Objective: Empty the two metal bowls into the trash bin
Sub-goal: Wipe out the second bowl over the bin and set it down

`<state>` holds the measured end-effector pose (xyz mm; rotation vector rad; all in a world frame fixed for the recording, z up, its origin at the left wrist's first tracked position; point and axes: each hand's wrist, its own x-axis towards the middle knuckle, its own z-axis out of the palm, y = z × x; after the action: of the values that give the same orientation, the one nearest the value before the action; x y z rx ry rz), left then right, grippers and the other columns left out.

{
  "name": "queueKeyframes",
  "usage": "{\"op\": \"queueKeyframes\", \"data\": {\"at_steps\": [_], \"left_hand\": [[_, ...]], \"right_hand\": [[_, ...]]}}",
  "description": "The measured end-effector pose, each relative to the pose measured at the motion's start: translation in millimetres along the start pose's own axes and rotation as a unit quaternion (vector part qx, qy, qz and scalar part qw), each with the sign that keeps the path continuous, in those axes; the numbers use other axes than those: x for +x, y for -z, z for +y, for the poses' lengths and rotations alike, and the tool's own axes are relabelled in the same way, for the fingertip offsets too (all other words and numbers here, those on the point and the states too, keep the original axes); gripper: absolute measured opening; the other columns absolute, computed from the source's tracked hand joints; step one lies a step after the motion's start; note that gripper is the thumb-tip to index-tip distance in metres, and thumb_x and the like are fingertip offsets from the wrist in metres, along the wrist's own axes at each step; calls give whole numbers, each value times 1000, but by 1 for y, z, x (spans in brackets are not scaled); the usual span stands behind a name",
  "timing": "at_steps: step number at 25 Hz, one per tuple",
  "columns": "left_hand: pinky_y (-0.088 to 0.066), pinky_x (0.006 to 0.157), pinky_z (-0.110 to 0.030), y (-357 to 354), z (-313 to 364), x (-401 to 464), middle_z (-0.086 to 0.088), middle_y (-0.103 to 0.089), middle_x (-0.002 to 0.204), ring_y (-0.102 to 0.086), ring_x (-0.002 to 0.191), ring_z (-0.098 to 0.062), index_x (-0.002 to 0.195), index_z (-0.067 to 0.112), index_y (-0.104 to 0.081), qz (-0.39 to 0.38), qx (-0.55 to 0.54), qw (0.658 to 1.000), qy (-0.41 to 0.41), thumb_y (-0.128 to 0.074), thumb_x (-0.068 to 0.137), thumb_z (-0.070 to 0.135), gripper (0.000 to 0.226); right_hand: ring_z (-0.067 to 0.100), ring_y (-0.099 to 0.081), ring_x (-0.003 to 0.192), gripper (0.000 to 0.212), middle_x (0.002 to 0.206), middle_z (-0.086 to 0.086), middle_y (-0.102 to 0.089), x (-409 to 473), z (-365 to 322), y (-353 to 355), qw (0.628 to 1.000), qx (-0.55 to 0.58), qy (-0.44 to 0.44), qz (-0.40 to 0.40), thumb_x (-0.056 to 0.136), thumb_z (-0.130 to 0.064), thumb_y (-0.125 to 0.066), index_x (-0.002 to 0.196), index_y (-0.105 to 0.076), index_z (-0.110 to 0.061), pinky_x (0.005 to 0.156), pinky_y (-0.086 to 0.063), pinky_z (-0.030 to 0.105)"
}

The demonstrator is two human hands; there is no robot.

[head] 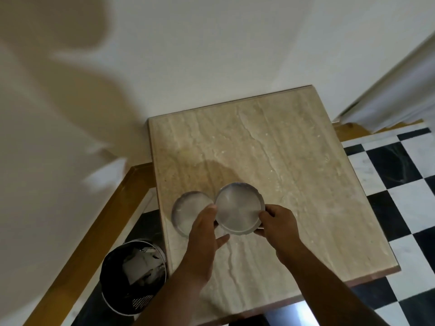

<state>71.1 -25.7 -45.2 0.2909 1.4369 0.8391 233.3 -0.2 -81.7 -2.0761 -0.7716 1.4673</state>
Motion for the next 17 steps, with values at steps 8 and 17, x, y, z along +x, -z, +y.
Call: {"op": "queueKeyframes", "data": {"at_steps": [8,17], "left_hand": [[-48,100,-44,-47,4,18,-3,-52,140,-49,132,-23,122,23,-58,55,-7,995,86,-47,103,31,24],[-44,104,-44,-49,1,11,-8,-36,163,-39,145,-30,156,21,-32,43,3,996,83,-46,95,58,73]], "right_hand": [[24,-73,79,22,91,11,-73,47,8,21,998,-60,-19,-7,93,-5,-51,95,-73,-11,72,-65,42],[21,-71,80,19,91,6,-72,50,8,29,991,-135,13,-23,95,-16,-57,105,-72,-12,80,-61,44]]}}
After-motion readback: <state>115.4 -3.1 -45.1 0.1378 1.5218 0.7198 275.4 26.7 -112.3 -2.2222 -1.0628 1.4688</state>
